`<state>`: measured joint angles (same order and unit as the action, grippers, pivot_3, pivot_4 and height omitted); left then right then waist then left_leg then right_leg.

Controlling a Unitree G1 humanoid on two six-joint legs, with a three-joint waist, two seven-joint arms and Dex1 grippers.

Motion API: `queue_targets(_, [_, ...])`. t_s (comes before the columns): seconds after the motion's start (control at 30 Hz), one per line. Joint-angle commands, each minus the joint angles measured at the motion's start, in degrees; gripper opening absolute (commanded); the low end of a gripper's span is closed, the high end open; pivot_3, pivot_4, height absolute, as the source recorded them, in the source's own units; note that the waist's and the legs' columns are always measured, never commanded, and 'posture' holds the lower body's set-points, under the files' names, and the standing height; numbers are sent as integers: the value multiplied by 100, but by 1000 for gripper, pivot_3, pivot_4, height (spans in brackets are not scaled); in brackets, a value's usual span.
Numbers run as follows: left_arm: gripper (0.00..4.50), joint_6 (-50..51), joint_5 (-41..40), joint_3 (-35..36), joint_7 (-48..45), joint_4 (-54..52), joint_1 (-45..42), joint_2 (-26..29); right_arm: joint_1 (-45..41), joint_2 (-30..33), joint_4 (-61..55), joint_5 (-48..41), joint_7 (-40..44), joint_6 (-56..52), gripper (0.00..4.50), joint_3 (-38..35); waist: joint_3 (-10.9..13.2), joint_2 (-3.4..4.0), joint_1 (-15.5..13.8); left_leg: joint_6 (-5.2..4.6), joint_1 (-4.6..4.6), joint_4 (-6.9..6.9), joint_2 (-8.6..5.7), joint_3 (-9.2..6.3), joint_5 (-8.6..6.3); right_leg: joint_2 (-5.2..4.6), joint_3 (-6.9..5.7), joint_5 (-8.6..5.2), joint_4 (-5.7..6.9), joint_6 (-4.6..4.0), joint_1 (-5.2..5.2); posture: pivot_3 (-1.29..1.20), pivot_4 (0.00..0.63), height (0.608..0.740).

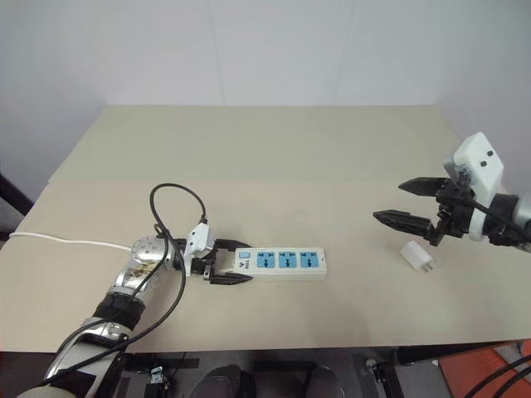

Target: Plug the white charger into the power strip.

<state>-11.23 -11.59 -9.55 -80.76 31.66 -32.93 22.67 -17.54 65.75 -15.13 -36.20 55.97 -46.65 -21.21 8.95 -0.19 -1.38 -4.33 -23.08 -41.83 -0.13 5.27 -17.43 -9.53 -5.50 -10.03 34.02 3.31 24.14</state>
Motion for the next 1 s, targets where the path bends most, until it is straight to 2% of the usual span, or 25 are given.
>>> queue_targets(0.03, [3272, -328, 215, -162, 12, 279, -106, -83, -202, 352, 134, 125, -341, -670, 4500, 71, 0, 1, 3, -1, -1, -1, 0, 0, -1, 0, 1, 0, 0, 0, 0, 0, 150, 740])
queue_targets(0.13, [3272, -544, 286, -163, 155, 378, -77, -111, -1045, 458, 616, 43, -851, -2009, 4500, 525, -1, 2, 34, -4, 1, -8, 2, 2, -2, -8, 4, 2, -2, -1, 2, 0, 150, 740])
queue_targets(0.27, [3272, -541, 283, -174, 214, 365, 59, -101, -1893, 448, 1154, 186, -1020, -2644, 4500, 1026, -3, 4, 24, -13, -1, -10, 2, -1, -9, -17, 2, 1, -10, -2, 6, 0, 150, 740])
queue_targets(0.5, [3272, -300, 194, -167, 138, 333, 127, -67, -2691, 546, 1917, 475, -768, -2902, 4500, 1944, -14, 16, 40, -17, -3, -10, -1, 2, -11, -18, 3, 2, -7, -1, 6, 0, 150, 740])
queue_targets(0.73, [3272, -66, 258, -276, -71, 302, 6, 41, -3035, 673, 2317, 887, -424, -2778, 4500, 2668, -19, 24, 82, -17, -7, -10, -1, 3, -11, -16, 2, 2, -5, 0, 9, 0, 150, 740])
queue_targets(1.0, [3272, 70, 273, -283, -31, 303, -71, 17, -3604, 667, 2807, 1677, 536, -2367, 4500, 4006, -20, 26, 83, -17, -7, -10, -2, 4, -11, -16, 3, 2, -5, 1, 11, 0, 150, 740])
